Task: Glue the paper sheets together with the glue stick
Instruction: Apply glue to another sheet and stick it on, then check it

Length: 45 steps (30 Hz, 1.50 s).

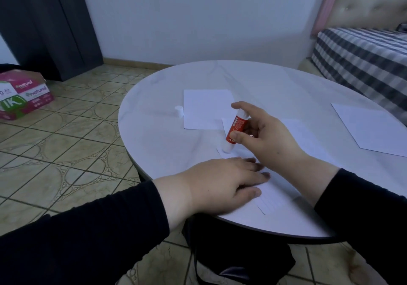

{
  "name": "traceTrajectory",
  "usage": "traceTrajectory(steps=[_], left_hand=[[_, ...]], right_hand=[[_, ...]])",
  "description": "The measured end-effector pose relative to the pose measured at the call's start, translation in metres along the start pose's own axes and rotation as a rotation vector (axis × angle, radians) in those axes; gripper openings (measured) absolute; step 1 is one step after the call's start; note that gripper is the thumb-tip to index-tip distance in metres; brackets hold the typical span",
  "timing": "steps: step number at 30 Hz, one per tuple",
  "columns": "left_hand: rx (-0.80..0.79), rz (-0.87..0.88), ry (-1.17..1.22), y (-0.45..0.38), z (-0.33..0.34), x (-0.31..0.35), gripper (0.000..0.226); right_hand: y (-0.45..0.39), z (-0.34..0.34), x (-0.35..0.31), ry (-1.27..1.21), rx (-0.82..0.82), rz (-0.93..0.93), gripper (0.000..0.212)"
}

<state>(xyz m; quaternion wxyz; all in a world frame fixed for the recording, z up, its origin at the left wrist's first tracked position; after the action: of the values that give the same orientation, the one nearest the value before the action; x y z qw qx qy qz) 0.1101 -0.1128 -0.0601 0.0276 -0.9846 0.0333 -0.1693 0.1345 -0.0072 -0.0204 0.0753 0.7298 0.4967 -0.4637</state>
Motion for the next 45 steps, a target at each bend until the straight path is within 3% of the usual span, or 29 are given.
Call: traceTrajectory(steps=[4, 8, 13, 19, 27, 30, 35, 39, 45], left_hand=[[-0.007, -0.005, -0.007, -0.001, 0.002, -0.002, 0.045], [0.056, 0.003, 0.098, 0.002, -0.004, -0.006, 0.042], [0.315, -0.089, 0.038, 0.007, -0.04, -0.045, 0.024], [0.221, -0.195, 0.045, 0.007, -0.046, -0.068, 0.052], [0.031, -0.094, -0.104, -0.028, -0.03, -0.053, 0.043], [-0.052, -0.131, -0.02, -0.041, -0.027, -0.058, 0.047], [-0.074, -0.255, 0.05, -0.047, -0.04, -0.073, 0.052], [-0.201, -0.242, -0.064, -0.044, -0.038, -0.084, 0.044], [-0.15, -0.173, -0.031, -0.039, -0.05, -0.069, 0.032]], right_hand=[[-0.005, -0.008, 0.005, -0.011, 0.053, 0.039, 0.051], [-0.001, -0.035, 0.013, -0.226, 0.203, 0.128, 0.047], [0.025, -0.069, 0.012, 0.051, 0.24, 0.228, 0.046], [0.046, -0.07, 0.021, 0.235, 0.182, 0.272, 0.047], [0.037, -0.07, 0.026, 0.189, 0.105, 0.24, 0.049], [0.036, -0.073, 0.03, 0.146, 0.099, 0.233, 0.049], [0.045, -0.081, 0.019, -0.159, 0.293, 0.253, 0.045], [0.049, -0.052, -0.003, -0.226, 0.191, 0.21, 0.047], [0.053, -0.035, -0.011, -0.215, 0.164, 0.201, 0.048]])
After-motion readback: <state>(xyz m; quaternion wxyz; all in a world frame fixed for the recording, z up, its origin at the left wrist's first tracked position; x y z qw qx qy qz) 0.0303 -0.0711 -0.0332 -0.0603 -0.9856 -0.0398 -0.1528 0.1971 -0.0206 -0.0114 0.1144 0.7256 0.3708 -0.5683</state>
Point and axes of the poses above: each hand's wrist, its own y-axis away from the middle knuckle, its own z-axis out of the palm, x = y × z, the point moved 6 cm from there along -y, towards the middle knuckle, and after that the axes turned 1 degree about y, right-handed, at the moved point
